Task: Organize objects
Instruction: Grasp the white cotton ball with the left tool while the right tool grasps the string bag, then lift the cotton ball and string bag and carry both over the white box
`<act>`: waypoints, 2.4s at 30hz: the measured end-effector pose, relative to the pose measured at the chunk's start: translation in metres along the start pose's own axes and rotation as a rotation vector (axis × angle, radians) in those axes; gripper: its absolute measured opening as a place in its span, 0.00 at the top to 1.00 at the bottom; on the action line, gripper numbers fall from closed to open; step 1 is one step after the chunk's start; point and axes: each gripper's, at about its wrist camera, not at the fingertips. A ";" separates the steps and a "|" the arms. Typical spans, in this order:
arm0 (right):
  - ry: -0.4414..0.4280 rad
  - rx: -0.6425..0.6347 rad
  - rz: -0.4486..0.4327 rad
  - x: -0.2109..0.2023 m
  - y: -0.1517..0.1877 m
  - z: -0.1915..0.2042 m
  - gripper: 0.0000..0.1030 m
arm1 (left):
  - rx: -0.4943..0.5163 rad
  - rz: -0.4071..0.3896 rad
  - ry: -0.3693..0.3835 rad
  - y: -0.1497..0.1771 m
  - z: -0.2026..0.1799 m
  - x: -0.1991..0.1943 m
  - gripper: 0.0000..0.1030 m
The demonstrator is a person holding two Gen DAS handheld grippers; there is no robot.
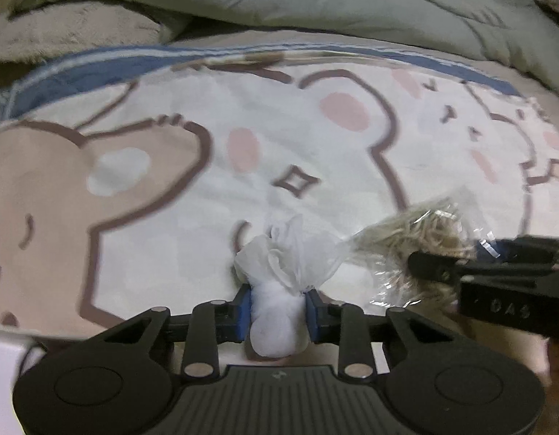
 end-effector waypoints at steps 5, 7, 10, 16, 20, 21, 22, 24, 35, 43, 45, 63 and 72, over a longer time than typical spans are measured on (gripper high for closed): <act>-0.001 0.020 0.021 -0.023 0.022 -0.003 0.53 | 0.030 0.008 0.041 0.019 -0.019 -0.014 0.70; -0.003 0.033 0.029 -0.032 0.032 -0.004 0.53 | 0.026 0.011 0.054 0.029 -0.022 -0.020 0.70; -0.006 0.064 0.041 -0.046 0.047 -0.006 0.53 | 0.020 0.017 0.056 0.049 -0.026 -0.029 0.70; -0.024 0.108 0.095 -0.084 0.085 -0.002 0.53 | -0.016 0.041 0.050 0.096 -0.023 -0.047 0.70; -0.040 0.107 0.136 -0.110 0.113 0.002 0.52 | -0.039 0.048 0.048 0.130 -0.018 -0.061 0.70; -0.046 0.131 0.149 -0.117 0.121 0.002 0.51 | -0.042 0.045 0.046 0.137 -0.018 -0.065 0.70; -0.056 0.156 0.157 -0.123 0.127 0.001 0.48 | -0.044 0.041 0.044 0.143 -0.018 -0.068 0.70; -0.070 0.187 0.174 -0.136 0.138 0.003 0.46 | -0.053 0.033 0.041 0.155 -0.017 -0.074 0.70; -0.068 -0.273 0.023 -0.182 0.114 0.021 0.25 | -0.123 0.000 0.051 0.191 -0.013 -0.093 0.70; -0.262 -0.493 0.081 -0.127 0.093 0.031 0.24 | -0.146 -0.010 0.052 0.200 -0.010 -0.096 0.70; -0.287 -0.487 0.127 -0.121 0.098 0.030 0.24 | -0.150 -0.010 0.051 0.200 -0.010 -0.095 0.70; -0.180 -0.566 0.247 -0.136 0.139 0.054 0.22 | -0.112 -0.005 -0.005 0.201 -0.018 -0.088 0.67; -0.113 -0.466 0.230 -0.136 0.144 0.042 0.42 | -0.147 -0.033 0.030 0.201 -0.008 -0.104 0.70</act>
Point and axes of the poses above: each gripper's, at about its wrist camera, not at the fingertips, and x roughly the way its jaws point, z to its left, y to its underside, and after that the axes turned 14 degrees about -x, right-handed
